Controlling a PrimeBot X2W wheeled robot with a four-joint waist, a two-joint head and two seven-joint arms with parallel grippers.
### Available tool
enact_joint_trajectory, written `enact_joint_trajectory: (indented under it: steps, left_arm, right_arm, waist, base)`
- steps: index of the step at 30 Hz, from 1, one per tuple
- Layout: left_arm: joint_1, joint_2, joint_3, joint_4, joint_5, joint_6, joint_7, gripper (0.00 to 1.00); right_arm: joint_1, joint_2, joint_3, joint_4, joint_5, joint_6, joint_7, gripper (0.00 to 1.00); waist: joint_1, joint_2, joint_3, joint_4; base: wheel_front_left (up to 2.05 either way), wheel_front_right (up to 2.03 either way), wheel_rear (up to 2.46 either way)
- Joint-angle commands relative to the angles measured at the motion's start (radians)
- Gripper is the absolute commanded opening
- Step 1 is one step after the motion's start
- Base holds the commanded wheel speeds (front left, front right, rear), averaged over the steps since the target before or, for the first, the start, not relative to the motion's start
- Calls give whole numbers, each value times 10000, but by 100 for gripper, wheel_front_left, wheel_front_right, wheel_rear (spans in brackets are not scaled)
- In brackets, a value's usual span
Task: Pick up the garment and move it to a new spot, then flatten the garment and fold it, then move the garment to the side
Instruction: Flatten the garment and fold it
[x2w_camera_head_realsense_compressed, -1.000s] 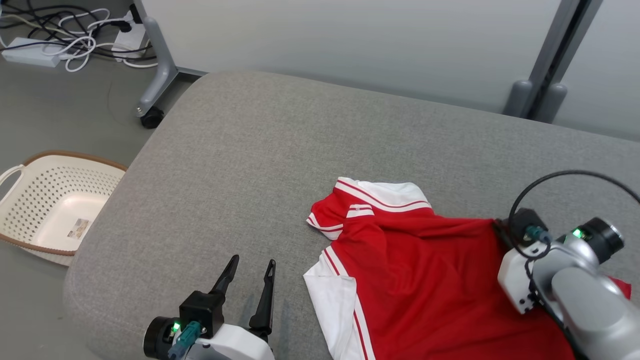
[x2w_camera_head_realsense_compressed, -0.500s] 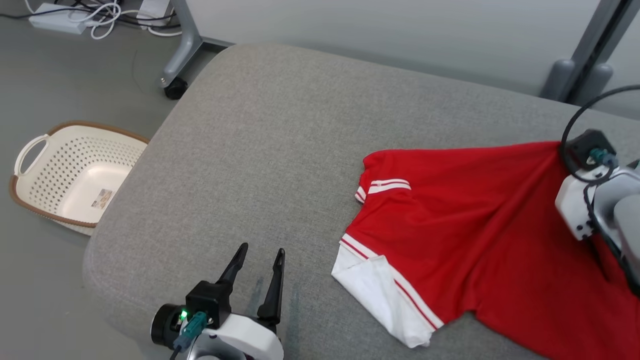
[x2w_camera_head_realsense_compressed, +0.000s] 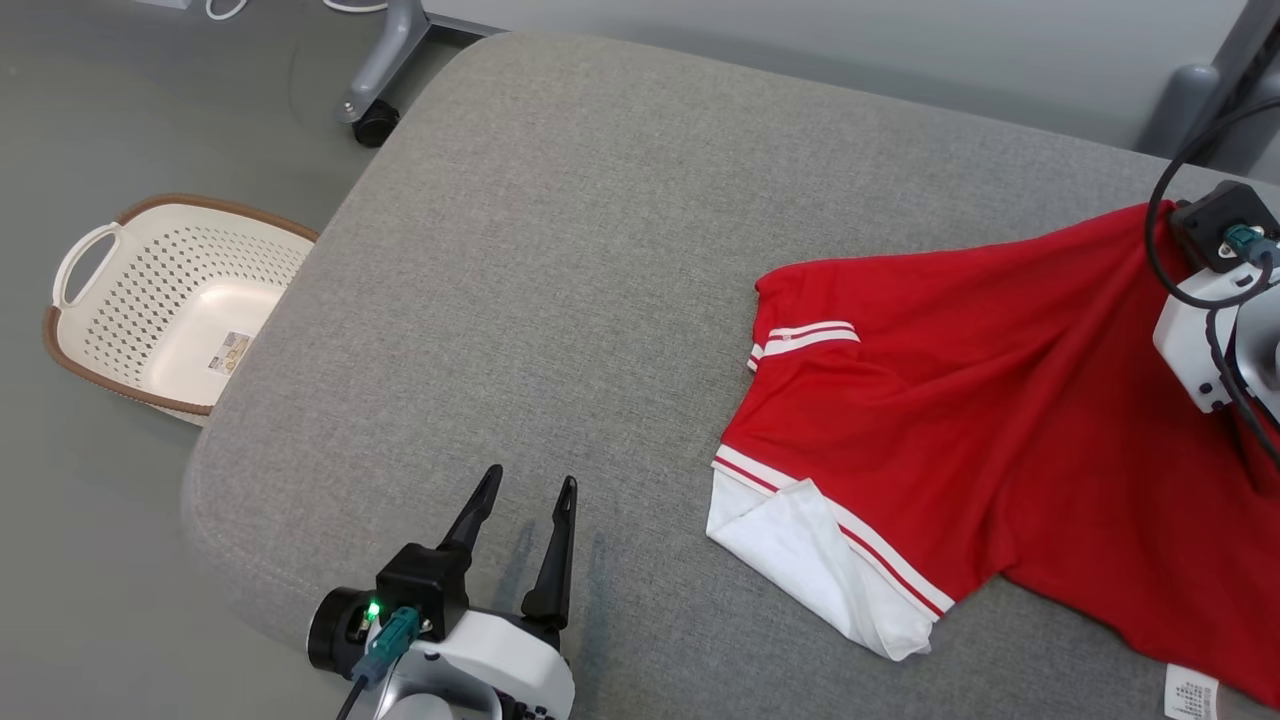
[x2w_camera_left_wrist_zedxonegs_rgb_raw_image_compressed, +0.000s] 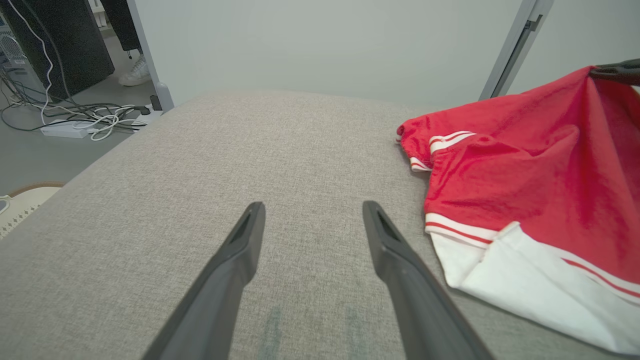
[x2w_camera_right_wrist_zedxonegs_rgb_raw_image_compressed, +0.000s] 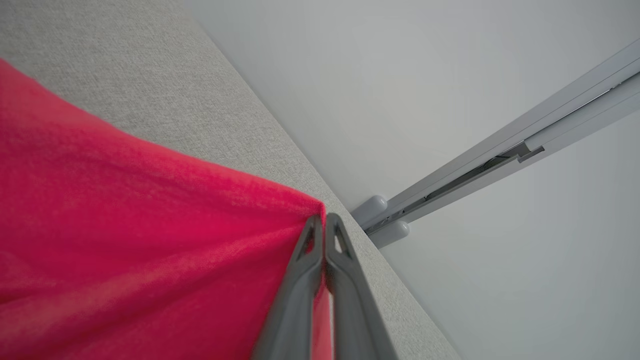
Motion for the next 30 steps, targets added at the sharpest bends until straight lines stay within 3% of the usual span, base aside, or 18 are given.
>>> enact_joint_trajectory:
  steps: [1,2,3,4,14,21,30]
  left_arm:
    - [-222,32,-9,-25,-5,27,-47,100]
    - [-252,31,-17,-22,-1,24,-47,100]
    - [-277,32,-26,-19,-3,19,-47,100]
    - [-290,34,-28,-20,2,26,-47,100]
    - [-271,35,88,-26,147,44,-47,100]
    - [-76,37,217,105,267,36,-47,100]
    - [312,53,537,230,446,-72,-47,100]
  right_arm:
    - [-123,-40,-40,37,-120,-1,-141,7]
    - [-163,1,-74,43,-186,-1,-195,29]
    - [-176,31,-118,66,-235,-1,-203,43]
    - [-194,55,-193,82,-243,-1,-236,100]
    - [219,741,-836,-198,19,-1,-554,100]
    - [1424,1482,-1273,-1855,1340,-1,-582,100]
    - [3886,2675,-46,-3490,3248,-1,-588,100]
  waist:
    - [0,0,38,-36]
    - [0,0,56,-64]
    - [0,0,69,-94]
    - [0,0,79,-133]
    - [0,0,-159,-947]
    - [0,0,-656,-1386]
    - [0,0,-1479,-1386]
  base:
    - [0,0,0]
    - [0,0,0]
    - [0,0,0]
    - [0,0,0]
    - [0,0,0]
    - [0,0,0]
    - [0,0,0]
